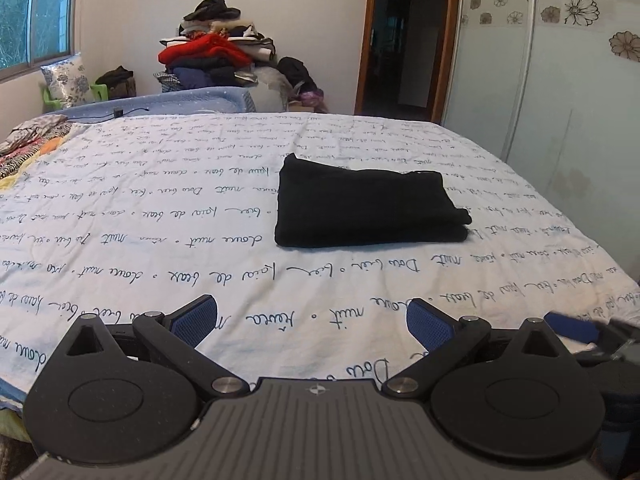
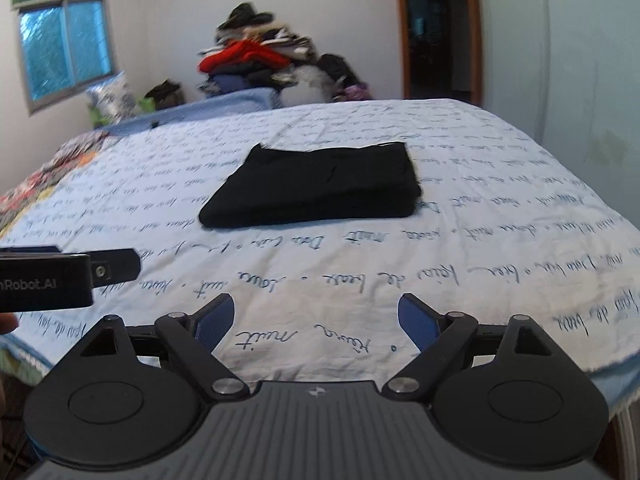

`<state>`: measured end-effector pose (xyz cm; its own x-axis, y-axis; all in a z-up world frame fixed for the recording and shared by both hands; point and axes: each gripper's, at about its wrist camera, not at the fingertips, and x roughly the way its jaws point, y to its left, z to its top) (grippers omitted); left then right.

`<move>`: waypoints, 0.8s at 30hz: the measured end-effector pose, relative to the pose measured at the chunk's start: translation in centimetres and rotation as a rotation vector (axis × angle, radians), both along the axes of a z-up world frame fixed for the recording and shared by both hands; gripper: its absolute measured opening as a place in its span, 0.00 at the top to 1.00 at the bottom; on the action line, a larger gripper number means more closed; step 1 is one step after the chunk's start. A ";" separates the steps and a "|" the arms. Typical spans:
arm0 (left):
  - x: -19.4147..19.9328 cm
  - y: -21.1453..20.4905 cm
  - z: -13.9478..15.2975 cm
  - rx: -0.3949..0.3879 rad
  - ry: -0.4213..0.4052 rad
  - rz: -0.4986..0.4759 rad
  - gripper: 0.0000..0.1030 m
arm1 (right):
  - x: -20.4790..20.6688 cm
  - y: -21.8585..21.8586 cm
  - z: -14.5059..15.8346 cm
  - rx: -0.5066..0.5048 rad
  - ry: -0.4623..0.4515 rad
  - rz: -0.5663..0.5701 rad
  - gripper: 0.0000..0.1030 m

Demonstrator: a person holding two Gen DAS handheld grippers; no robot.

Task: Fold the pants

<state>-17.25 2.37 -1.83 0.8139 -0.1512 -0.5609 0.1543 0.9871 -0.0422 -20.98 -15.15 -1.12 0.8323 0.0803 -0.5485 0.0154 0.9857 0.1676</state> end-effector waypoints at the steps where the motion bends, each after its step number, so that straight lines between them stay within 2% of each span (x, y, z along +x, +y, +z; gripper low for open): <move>1: -0.2 0.1 0.1 0.000 0.002 0.008 0.01 | -0.2 0.1 -0.2 0.006 0.004 -0.001 0.13; 9: -0.8 0.3 0.8 0.016 0.001 0.022 0.01 | -0.8 1.8 -0.2 -0.055 -0.005 0.060 0.13; 24: -1.1 -0.4 1.4 0.012 -0.004 -0.013 0.01 | -0.5 1.6 -0.6 -0.031 0.025 0.067 0.13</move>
<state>-18.37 2.01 -0.41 0.8142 -0.1553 -0.5594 0.1673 0.9854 -0.0301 -21.52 -13.57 -1.76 0.8119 0.1180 -0.5718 -0.0468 0.9894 0.1377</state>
